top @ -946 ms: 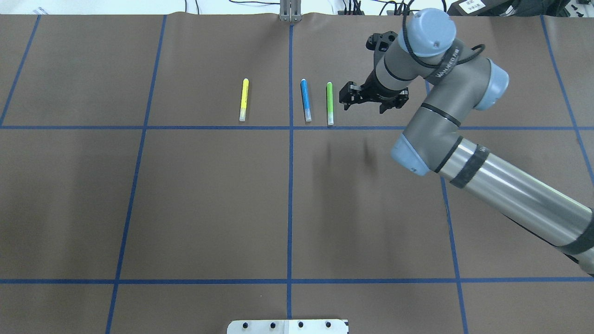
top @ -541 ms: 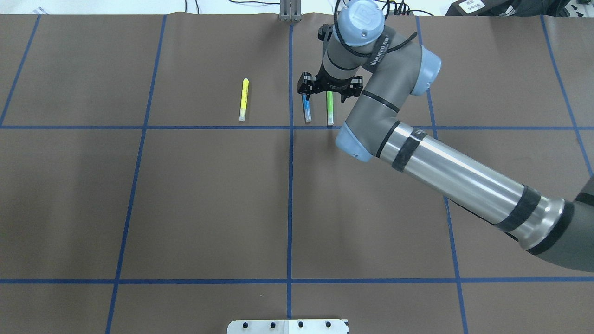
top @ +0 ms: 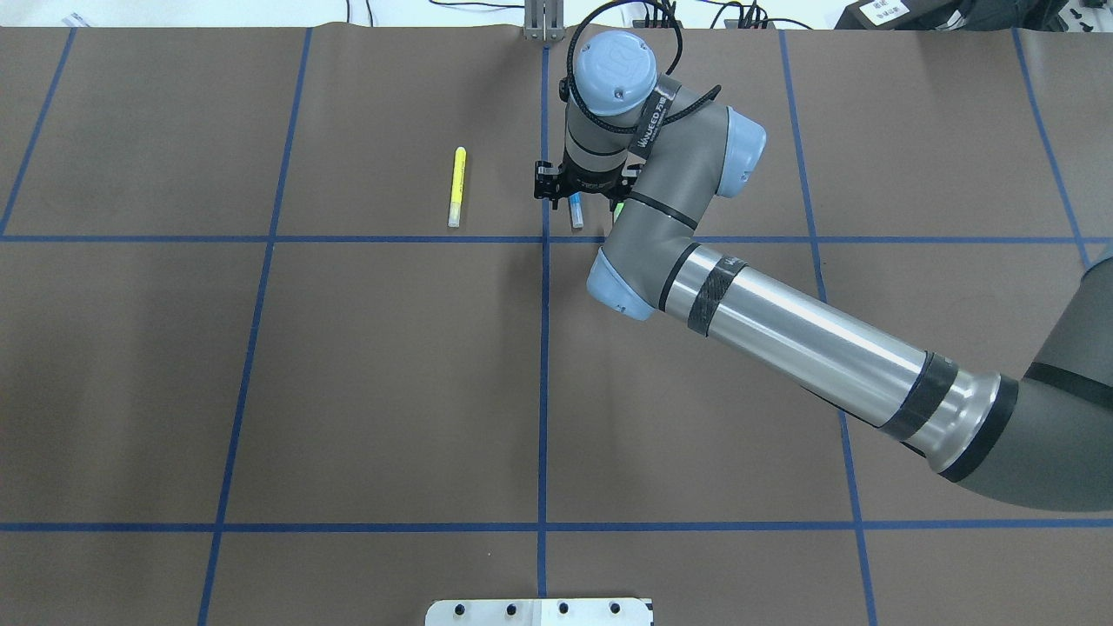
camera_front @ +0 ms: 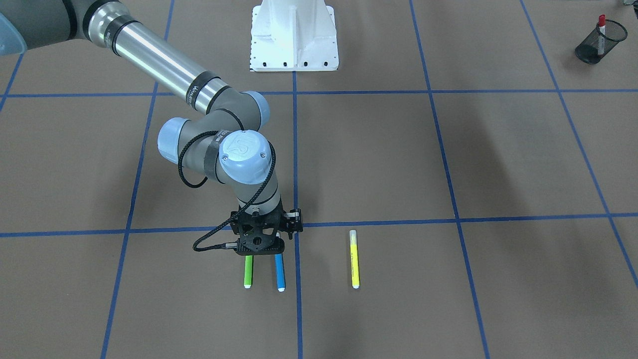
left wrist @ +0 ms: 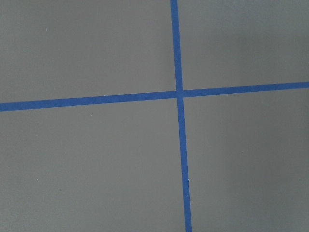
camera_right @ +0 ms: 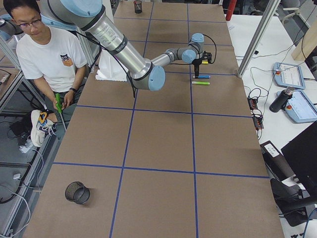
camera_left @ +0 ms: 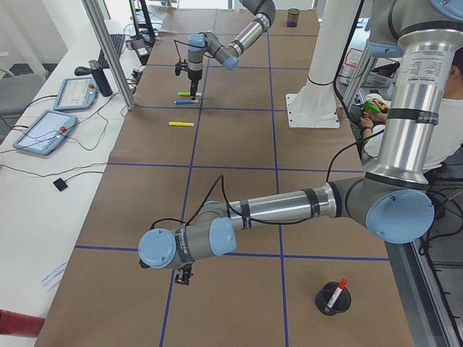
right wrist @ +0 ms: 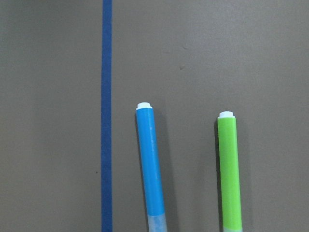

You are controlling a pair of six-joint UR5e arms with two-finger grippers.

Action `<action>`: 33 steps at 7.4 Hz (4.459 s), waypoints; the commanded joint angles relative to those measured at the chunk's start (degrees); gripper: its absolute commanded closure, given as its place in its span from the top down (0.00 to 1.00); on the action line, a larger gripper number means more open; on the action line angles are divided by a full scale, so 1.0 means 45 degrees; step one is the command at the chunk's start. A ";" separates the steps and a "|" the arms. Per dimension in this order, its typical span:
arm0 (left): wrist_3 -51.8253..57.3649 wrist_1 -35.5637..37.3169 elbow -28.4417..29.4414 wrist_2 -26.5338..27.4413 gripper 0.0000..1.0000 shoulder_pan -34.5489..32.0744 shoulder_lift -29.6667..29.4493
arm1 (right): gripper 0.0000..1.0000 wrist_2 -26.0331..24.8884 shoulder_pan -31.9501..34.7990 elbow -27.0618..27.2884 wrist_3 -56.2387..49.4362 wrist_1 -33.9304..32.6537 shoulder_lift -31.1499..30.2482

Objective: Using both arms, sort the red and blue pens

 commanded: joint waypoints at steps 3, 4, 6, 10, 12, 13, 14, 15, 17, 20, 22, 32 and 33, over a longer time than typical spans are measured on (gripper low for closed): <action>-0.0022 -0.0072 0.0059 0.0000 1.00 0.0082 -0.0046 | 0.74 -0.0081 -0.0075 -0.1334 -0.0034 0.1495 0.0300; -0.0022 -0.0072 0.0059 0.0000 1.00 0.0082 -0.0046 | 0.74 -0.0100 -0.0075 -0.1648 -0.0034 0.1498 0.0631; -0.0022 -0.0072 0.0079 0.0000 1.00 0.0101 -0.0066 | 0.66 -0.0100 -0.0094 -0.2099 -0.0111 0.1498 0.0907; -0.0022 -0.0091 0.0332 -0.0019 1.00 0.0101 -0.0105 | 0.39 -0.0276 -0.0192 -0.2178 -0.0151 0.1478 0.0907; -0.0002 -0.0091 0.0449 -0.0019 1.00 0.0101 -0.0144 | 0.00 -0.0276 -0.0172 -0.2178 -0.0170 0.1478 0.0888; -0.0002 -0.0091 0.0469 -0.0019 1.00 0.0101 -0.0144 | 0.00 -0.0276 -0.0172 -0.2178 -0.0190 0.1498 0.0888; -0.0002 -0.0091 0.0488 -0.0019 1.00 0.0101 -0.0144 | 0.00 -0.0276 -0.0153 -0.2178 -0.0170 0.1498 0.0849; -0.0002 -0.0091 0.0508 -0.0019 1.00 0.0101 -0.0144 | 0.00 -0.0218 0.0002 -0.2062 -0.0054 0.1498 0.0868; -0.0080 -0.0091 0.0508 -0.0019 1.00 0.0101 -0.0183 | 0.00 0.0692 0.0605 -0.0585 0.0820 0.0840 0.0578; -0.0100 -0.0091 0.0508 -0.0039 1.00 0.0121 -0.0183 | 0.00 0.2801 0.1563 0.3904 0.0845 0.0092 -0.3066; -0.0100 -0.0091 0.0508 -0.0389 1.00 0.0121 -0.0183 | 0.00 0.3023 0.2089 0.6424 0.0574 0.0150 -0.5797; -0.0139 -0.0130 0.0489 -0.0410 1.00 0.0179 -0.0183 | 0.00 0.8225 0.7183 0.9601 -0.3217 0.2279 -1.5884; -0.0139 -0.0150 0.0489 -0.0410 1.00 0.0199 -0.0183 | 0.00 0.9013 0.7674 0.9599 -0.3217 0.2221 -1.6450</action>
